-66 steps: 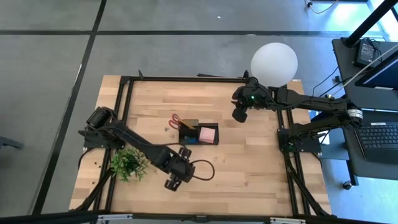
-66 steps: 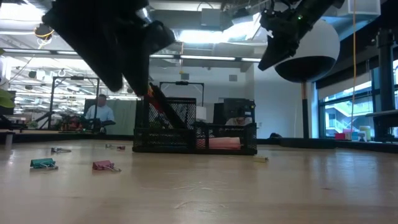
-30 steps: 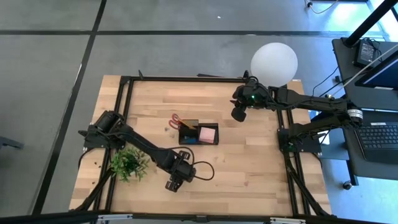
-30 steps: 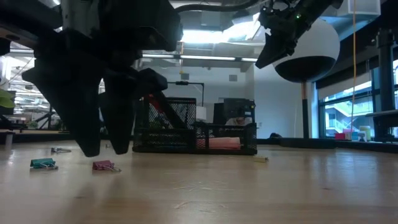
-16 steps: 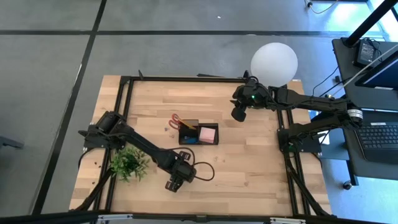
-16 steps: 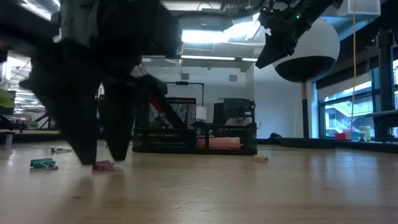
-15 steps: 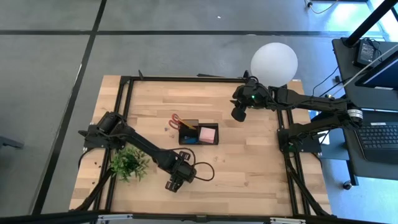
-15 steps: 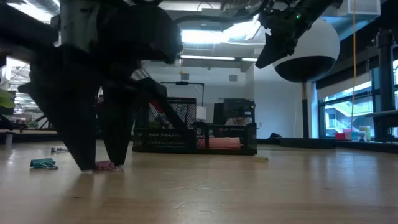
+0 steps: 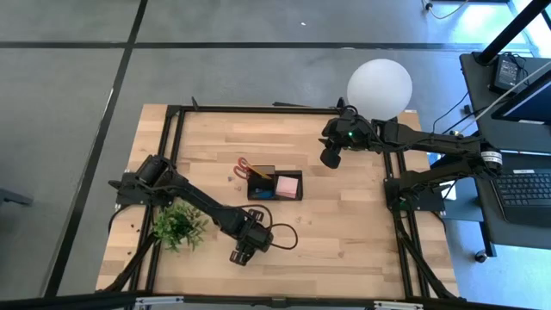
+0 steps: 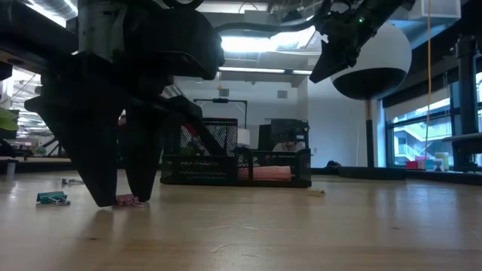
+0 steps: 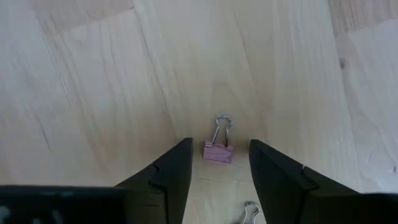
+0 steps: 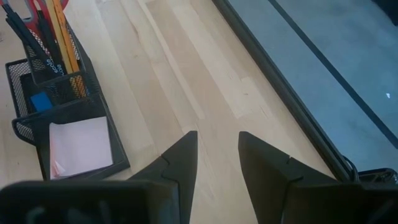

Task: Pick and place office supplies into organizer
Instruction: Put the pink binder clip into the black desk organizer

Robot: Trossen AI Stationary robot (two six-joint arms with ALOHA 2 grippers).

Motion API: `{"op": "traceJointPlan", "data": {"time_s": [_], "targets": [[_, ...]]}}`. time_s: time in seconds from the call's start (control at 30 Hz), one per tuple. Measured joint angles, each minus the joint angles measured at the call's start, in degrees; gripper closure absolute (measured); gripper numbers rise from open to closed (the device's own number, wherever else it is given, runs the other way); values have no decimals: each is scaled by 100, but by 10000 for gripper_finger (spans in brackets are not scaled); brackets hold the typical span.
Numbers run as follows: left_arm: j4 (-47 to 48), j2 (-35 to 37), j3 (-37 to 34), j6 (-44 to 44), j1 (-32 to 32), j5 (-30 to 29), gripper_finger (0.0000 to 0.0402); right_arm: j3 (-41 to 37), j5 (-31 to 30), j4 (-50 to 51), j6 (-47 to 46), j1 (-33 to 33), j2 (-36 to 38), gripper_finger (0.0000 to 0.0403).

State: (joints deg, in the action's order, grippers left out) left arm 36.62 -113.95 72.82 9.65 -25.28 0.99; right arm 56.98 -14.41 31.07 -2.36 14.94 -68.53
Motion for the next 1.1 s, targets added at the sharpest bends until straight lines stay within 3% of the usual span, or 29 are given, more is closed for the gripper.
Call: {"op": "traceJointPlan", "data": {"time_s": [0.53,1.1], "targets": [[0,-11,-17,5,2,-55,298,-1,-1,0,7,0,1,281],[-30,-15,-9,-65,-11,-263,315,-1,0,3,7,0,0,281]]}}
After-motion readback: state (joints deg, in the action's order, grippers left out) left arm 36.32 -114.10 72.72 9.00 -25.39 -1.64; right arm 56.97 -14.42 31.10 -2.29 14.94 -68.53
